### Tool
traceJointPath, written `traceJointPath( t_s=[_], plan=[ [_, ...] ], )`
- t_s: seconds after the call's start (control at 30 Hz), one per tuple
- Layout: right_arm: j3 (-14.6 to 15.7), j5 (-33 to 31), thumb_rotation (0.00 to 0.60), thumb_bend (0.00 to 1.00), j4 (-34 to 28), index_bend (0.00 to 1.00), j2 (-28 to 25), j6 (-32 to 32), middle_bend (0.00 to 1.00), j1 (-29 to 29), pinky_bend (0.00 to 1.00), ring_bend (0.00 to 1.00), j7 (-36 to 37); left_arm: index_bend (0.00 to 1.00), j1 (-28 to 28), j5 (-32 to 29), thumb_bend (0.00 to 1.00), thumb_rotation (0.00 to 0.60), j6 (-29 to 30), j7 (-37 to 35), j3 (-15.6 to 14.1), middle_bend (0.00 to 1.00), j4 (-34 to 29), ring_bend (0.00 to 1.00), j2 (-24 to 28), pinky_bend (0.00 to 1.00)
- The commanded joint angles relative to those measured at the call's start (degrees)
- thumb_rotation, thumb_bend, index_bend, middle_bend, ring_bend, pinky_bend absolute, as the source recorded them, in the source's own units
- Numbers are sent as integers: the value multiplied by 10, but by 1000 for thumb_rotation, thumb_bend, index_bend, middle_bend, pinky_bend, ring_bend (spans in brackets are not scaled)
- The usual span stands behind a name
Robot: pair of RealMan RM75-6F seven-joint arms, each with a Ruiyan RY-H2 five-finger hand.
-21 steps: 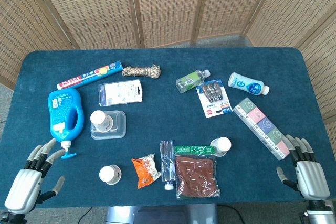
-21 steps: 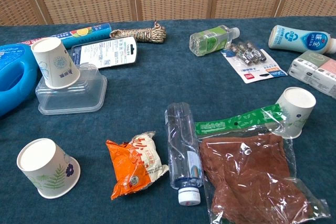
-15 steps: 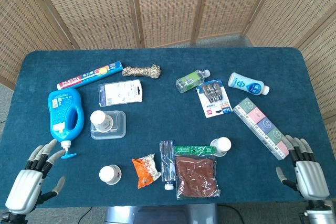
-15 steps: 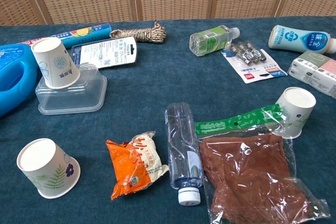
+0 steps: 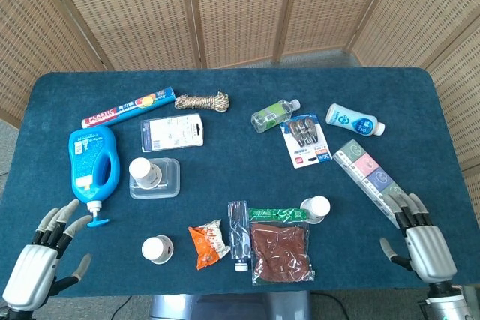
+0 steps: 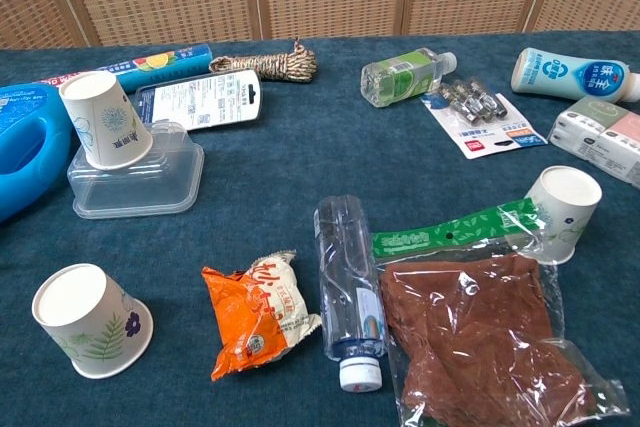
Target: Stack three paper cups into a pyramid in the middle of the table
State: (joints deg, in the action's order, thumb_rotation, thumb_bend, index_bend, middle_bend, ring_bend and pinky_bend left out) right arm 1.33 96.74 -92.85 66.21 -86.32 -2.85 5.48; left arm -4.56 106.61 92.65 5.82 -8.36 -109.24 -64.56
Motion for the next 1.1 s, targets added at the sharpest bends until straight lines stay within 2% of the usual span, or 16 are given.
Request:
traceJointPath(
  t_s=[0.03,0.33,0.6,0.8,1.1],
  plan=[
    [-3,12,600,412,-22,0,-7,19,0,-18,0,0,-25,172,0,0,456,600,-1,-1,-1,0,-1,0,2,0],
    [-18,5,600,419,-87,0,-4,128,0,-90,8,0,-104,171,8,-7,456,600,-9,-7,5,0,-6,0,11,0],
    [-35,-50,600,419,-112,0,12,223,0,-145,9,0,-187,171,14,-27,456,600,-25,-13,8,0,2,0,4,0],
    [-44,-96,600,425,-106,0,28,266,0,-172,9,0,-222,171,20,-35,456,600,-32,-14,13,0,5,0,2,0],
    [-46,-132,600,434,-100,0,42,289,0,-196,36,0,-251,168,27,-12,456,600,-27,-21,9,0,-14,0,21,0]
  ],
)
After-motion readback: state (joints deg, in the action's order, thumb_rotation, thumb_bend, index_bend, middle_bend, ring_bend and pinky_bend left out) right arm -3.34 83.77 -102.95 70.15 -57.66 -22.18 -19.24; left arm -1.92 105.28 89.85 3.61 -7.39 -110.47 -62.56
